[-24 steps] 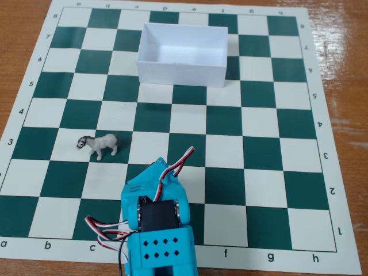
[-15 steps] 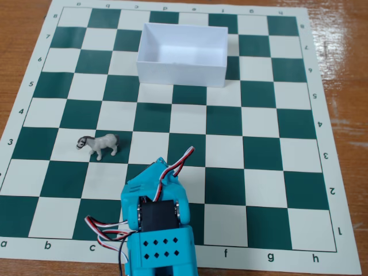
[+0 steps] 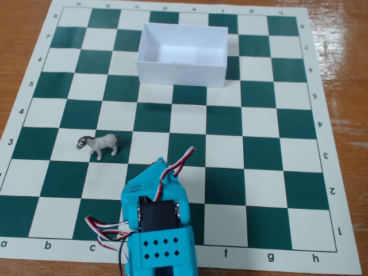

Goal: Grab the toy horse and put it in the box.

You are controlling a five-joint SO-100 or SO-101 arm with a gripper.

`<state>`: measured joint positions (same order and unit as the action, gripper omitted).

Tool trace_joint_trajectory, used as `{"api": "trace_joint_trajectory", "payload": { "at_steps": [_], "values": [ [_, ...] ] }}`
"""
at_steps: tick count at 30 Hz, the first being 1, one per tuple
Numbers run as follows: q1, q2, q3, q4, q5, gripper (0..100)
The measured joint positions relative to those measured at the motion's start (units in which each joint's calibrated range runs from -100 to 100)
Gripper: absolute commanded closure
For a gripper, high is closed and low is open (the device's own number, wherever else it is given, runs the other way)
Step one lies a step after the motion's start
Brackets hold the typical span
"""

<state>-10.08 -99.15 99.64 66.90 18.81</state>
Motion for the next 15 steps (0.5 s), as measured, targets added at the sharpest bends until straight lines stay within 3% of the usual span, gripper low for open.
{"api": "trace_joint_trajectory", "payload": {
  "at_steps": [15],
  "values": [
    [-4.3, 0.0, 0.0, 0.5, 0.0, 100]
  ]
}}
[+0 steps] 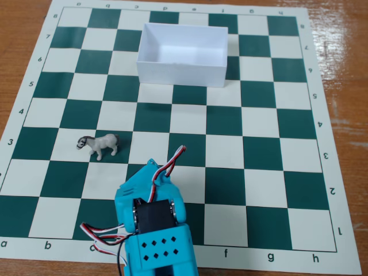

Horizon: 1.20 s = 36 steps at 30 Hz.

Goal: Grab the toy horse and put it in the box.

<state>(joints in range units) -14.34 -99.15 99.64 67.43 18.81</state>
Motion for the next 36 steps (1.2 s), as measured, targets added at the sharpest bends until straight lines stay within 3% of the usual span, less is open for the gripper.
{"api": "trace_joint_trajectory", "payload": {
  "at_steps": [10, 16, 25, 30, 36],
  "values": [
    [-0.7, 0.4, -1.3, -1.1, 0.1, 100],
    [-0.2, 17.0, -18.1, -1.4, -0.7, 99],
    [0.5, 55.8, -60.7, 5.2, -7.7, 80],
    [-2.8, 68.0, -65.2, 4.4, -11.0, 67],
    [-7.9, 74.7, -61.3, -0.4, -14.1, 67]
  ]
}}
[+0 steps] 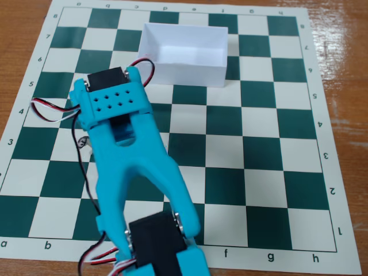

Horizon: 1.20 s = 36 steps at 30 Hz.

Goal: Grab the toy horse and put it in the box.

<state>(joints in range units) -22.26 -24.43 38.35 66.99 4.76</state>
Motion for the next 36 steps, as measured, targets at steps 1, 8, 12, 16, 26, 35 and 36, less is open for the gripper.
{"api": "trace_joint_trajectory", "payload": {
  "at_steps": [1, 8, 12, 16, 26, 35, 36],
  "values": [
    [-0.8, 0.9, 0.7, -0.9, -0.5, 67],
    [-3.3, 6.5, 2.1, -4.6, -2.6, 67],
    [-3.3, 10.9, 2.1, -7.5, -2.6, 67],
    [-3.7, 15.3, 2.1, -10.2, -2.6, 67],
    [-3.7, 22.4, 2.0, -15.2, -2.6, 71],
    [-3.8, 25.9, 0.6, -16.5, -2.6, 100],
    [-3.8, 26.0, 0.6, -16.5, -2.6, 100]
  ]
}}
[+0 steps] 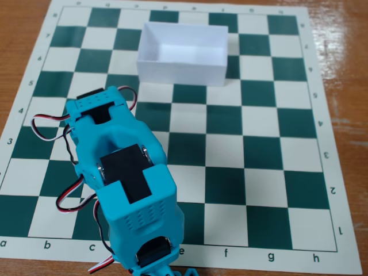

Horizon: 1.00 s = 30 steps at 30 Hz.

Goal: Grab the toy horse and put it in the box.

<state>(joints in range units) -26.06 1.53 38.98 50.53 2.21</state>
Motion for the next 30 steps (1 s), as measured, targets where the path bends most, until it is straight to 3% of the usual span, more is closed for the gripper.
{"api": "trace_joint_trajectory", "payload": {
  "at_steps": [10, 20, 25, 30],
  "values": [
    [1.0, -4.3, 0.1, -0.5, 3.1, 100],
    [11.4, -38.0, 0.1, -1.6, 19.9, 100],
    [18.7, -42.6, 1.0, -11.7, 27.7, 100],
    [24.3, -30.3, -3.2, -22.8, 30.2, 100]
  ]
}}
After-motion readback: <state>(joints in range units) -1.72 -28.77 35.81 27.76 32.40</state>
